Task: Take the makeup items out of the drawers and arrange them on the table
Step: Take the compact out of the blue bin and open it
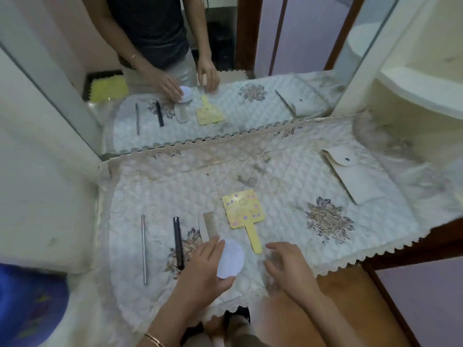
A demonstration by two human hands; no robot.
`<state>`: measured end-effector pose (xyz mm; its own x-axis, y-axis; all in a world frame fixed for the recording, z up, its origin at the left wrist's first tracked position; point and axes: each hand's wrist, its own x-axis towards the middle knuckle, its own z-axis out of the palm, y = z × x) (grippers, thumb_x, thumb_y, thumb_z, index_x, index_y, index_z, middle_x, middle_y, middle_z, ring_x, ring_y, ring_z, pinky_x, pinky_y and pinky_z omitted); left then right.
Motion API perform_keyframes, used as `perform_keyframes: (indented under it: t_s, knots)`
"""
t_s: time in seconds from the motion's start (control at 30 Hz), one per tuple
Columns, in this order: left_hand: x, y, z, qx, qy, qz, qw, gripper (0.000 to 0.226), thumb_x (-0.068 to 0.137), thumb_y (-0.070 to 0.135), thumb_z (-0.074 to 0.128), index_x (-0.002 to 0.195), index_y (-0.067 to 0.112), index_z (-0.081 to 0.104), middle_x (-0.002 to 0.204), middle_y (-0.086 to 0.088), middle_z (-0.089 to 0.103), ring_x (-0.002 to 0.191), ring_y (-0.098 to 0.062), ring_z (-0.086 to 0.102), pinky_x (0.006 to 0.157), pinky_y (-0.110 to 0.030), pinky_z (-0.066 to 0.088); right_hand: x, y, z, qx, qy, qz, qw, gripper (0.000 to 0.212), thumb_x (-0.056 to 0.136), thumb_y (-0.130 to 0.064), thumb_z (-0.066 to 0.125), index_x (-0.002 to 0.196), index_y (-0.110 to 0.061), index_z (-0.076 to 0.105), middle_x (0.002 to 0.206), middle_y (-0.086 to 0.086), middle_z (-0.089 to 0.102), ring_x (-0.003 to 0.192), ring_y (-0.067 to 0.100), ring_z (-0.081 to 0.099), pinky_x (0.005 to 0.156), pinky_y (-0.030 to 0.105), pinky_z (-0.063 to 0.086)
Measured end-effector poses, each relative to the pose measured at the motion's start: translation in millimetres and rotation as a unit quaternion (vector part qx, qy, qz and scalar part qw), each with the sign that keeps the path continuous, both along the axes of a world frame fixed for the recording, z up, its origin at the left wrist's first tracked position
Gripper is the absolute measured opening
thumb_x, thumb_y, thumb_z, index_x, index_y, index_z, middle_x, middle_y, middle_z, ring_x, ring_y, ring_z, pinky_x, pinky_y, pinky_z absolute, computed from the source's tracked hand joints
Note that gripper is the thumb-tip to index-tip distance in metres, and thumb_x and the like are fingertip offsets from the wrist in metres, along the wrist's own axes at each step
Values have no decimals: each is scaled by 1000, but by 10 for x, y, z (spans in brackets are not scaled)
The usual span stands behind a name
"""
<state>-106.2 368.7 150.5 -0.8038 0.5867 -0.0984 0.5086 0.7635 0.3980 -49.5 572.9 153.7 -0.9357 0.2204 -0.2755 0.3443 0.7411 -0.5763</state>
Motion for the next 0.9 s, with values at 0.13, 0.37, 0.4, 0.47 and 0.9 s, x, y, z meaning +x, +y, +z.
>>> perform_keyframes:
  t_s: [0.13, 0.37, 0.4, 0.47, 0.9]
  knots:
    - [-31, 118, -86, -3, -12, -30, 999, 75, 64, 57, 42, 121, 8, 44, 117, -7, 67, 112, -12, 46, 86, -21, 48, -63, -143, 30, -38, -1, 101, 994, 69, 68, -53, 47, 130, -23, 46, 130, -5, 51, 124, 13, 40, 102, 20, 31]
    - [-22, -89, -296, 23, -38, -11, 999, 75, 65, 53, 50, 126, 11, 41, 120, -3, 63, 117, -14, 37, 108, -15, 9, -183, -253, -65, 27, 38, 181, 982, 82, 69, -51, 60, 139, -19, 33, 144, 0, 41, 129, 8, 29, 108, 24, 31]
    - [-17, -106, -321, 29, -36, -3, 999, 73, 66, 53, 49, 125, 12, 42, 119, 0, 63, 117, -14, 36, 108, -17, 12, -224, -276, -79, 34, 47, 186, 981, 86, 66, -55, 57, 140, -17, 32, 143, 2, 42, 129, 8, 30, 109, 27, 34]
    - [-32, -105, -356, 36, -45, 17, 998, 71, 66, 55, 46, 125, 15, 42, 117, 3, 65, 116, -13, 37, 103, -24, 28, -311, -330, -28, 17, 7, 209, 978, 91, 67, -54, 59, 143, -18, 24, 149, 0, 34, 135, 12, 28, 113, 31, 31]
    - [-312, 542, 139, 271, -251, 100, 924, 68, 69, 32, 78, 118, 46, 33, 117, 33, 37, 102, 29, 37, 83, 6, 30, -622, 232, 499, -94, -18, 77, 992, 69, 56, -51, 79, 115, -33, 50, 111, -15, 59, 102, 4, 55, 82, 22, 47]
